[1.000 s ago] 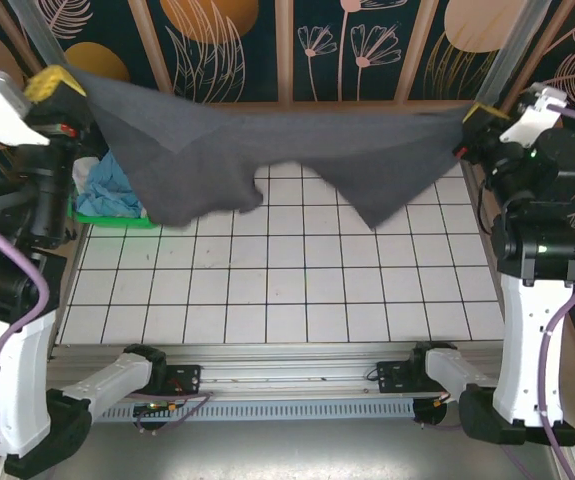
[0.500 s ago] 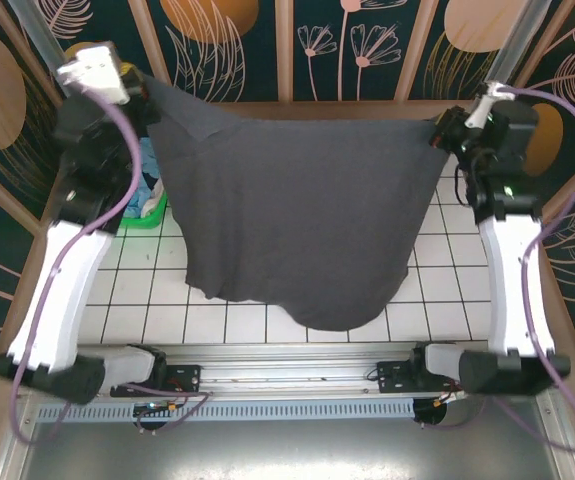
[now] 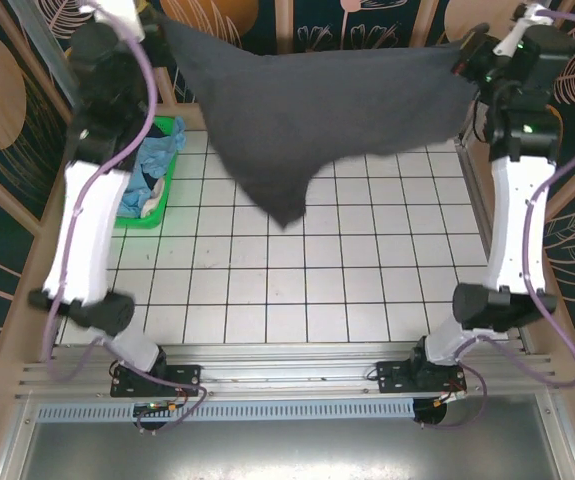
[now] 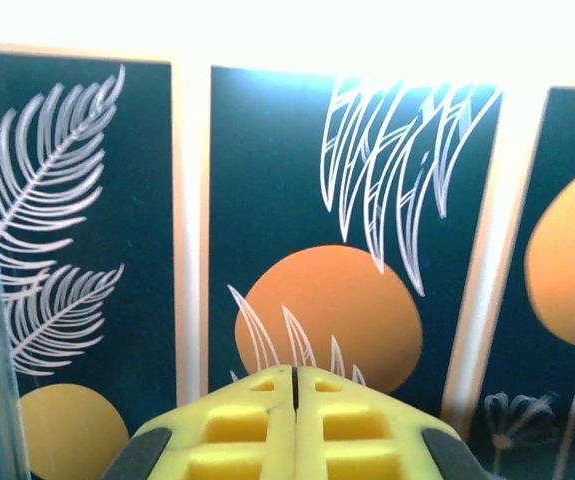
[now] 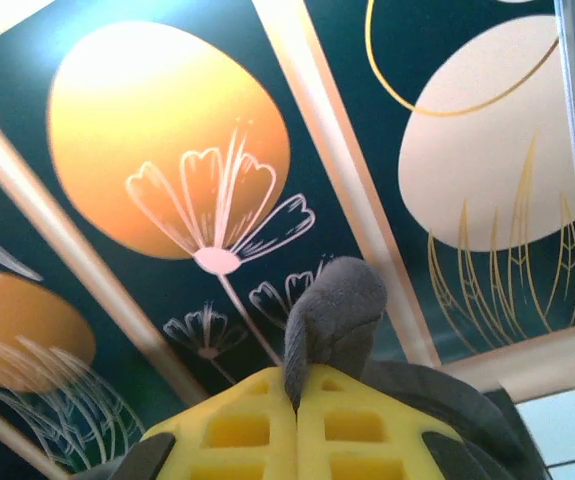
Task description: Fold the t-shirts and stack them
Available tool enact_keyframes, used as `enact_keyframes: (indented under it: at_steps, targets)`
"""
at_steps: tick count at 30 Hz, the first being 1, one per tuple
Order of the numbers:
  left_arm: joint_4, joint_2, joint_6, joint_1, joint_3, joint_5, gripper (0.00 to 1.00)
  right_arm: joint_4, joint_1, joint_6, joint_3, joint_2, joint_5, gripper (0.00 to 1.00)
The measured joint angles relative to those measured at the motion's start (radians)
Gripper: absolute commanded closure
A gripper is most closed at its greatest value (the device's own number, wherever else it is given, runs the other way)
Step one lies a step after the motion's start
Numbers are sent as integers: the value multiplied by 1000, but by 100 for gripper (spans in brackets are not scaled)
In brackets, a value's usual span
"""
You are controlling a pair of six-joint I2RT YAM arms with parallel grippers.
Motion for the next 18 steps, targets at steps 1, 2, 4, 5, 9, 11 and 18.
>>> enact_keyframes:
  at_steps: [1,2,4,5,9,11,18]
  targets:
    - [32,-74,-10,0,-79,8,100,28,0,2,-111,-77,-5,100]
    - [84,-165,-29,0,-191,21,100,55,1,4,-230,-153,-8,100]
    - [165,-322,-68,0,-401,40,100,107,1,13,-456,-280,-7,100]
    - [208,-404,-101,0,-531,53,100,139,0,21,-587,-345,-7,100]
    - [296,-584,-251,0,-1004,65,100,211,0,55,-1047,-499,-12,100]
    - [273,-595,-333,1,-1186,64,100,217,-1,72,-1210,-490,-23,100]
    - [26,-694,-600,1,-1487,71,100,120,-2,160,-1429,-521,-24,100]
